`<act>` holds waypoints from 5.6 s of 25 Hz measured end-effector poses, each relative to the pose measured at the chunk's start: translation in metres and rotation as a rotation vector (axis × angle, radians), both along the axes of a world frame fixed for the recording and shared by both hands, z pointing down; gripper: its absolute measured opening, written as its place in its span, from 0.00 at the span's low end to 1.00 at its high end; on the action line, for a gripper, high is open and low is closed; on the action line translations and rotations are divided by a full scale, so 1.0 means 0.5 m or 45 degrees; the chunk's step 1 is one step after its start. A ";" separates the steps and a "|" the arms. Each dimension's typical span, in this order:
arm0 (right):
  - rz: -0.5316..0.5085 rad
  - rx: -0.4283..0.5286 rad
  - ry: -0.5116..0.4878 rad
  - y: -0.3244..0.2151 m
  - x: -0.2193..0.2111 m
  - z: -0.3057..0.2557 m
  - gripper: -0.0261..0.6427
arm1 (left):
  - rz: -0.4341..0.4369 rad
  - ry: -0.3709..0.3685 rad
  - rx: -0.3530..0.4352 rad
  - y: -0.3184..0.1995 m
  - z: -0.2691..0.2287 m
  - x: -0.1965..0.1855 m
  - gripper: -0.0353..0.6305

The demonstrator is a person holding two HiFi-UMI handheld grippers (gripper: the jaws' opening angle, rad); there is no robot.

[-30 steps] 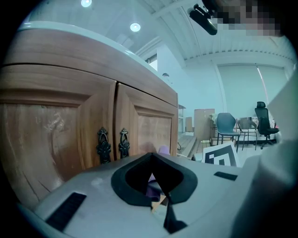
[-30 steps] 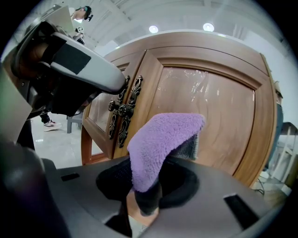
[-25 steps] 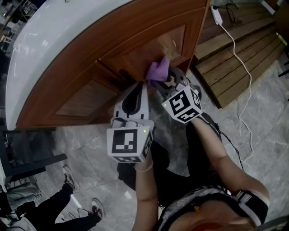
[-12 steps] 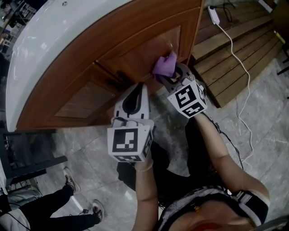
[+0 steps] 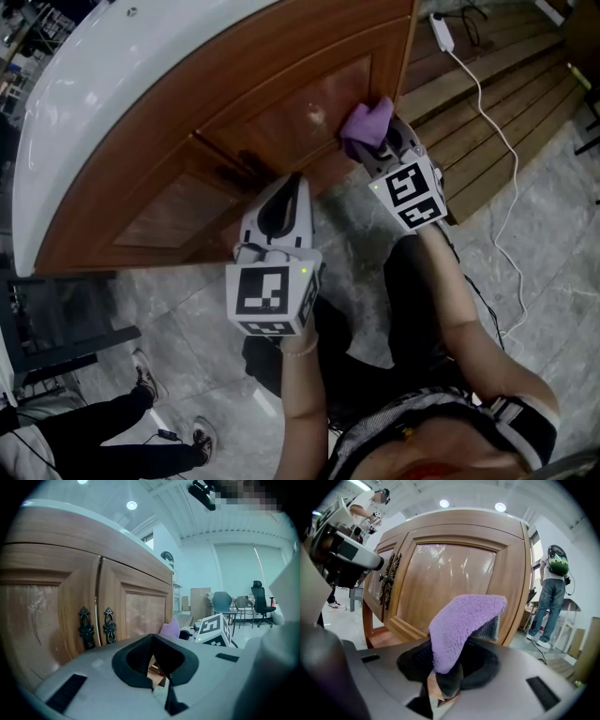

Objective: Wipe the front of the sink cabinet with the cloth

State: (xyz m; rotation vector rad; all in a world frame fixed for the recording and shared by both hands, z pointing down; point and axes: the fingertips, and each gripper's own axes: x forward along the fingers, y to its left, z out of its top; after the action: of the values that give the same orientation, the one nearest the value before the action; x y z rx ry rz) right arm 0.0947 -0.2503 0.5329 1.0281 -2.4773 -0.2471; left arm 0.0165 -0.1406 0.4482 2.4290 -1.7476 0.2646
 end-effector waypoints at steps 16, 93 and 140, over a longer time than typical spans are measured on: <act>0.122 0.030 0.055 -0.046 0.080 0.014 0.29 | 0.013 -0.029 -0.018 0.002 0.006 0.008 0.05; -0.007 -0.113 -0.329 0.108 -0.109 -0.149 0.29 | -0.009 -0.051 -0.042 -0.044 0.019 -0.021 0.05; -0.137 -0.100 -0.346 0.279 -0.311 -1.171 0.29 | -0.144 0.052 0.146 0.093 -1.027 -0.234 0.05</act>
State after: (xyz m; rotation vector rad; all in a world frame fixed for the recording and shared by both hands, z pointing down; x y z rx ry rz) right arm -0.0607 -0.1107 -0.0525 0.9516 -2.7658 -0.0436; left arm -0.1006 -0.0941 -0.0653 2.3817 -1.9235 0.1049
